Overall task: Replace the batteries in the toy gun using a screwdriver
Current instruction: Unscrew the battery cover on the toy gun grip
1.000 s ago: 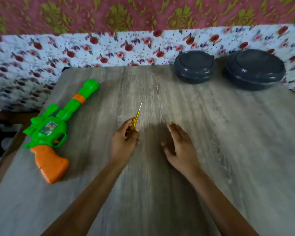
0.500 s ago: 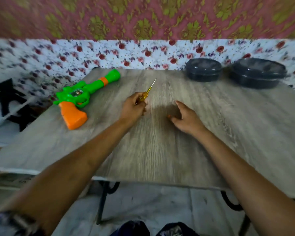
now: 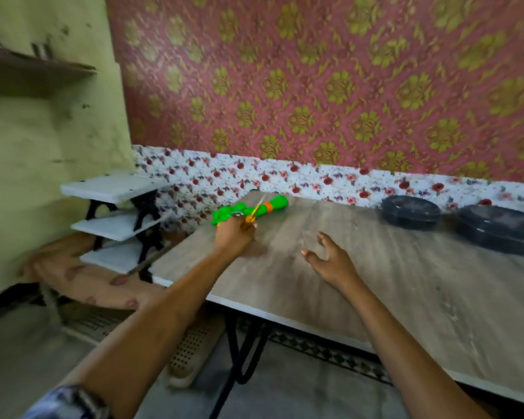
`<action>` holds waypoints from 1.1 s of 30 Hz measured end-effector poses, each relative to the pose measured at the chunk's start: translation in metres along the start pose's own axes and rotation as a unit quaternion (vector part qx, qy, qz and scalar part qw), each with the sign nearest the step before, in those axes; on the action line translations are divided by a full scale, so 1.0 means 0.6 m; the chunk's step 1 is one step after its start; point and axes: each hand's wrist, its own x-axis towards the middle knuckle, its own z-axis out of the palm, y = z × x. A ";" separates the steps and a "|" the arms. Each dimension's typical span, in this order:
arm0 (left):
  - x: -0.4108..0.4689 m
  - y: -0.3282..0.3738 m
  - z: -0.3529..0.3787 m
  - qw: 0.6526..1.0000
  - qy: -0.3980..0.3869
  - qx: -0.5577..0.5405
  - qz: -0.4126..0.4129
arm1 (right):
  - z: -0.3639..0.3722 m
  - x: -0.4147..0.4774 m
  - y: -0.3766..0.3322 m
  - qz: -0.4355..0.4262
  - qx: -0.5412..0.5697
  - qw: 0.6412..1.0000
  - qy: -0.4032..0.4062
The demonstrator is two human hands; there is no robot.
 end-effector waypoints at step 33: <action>0.042 0.025 0.127 0.960 -0.150 0.201 0.128 | -0.033 -0.002 0.105 0.007 0.038 0.995 0.089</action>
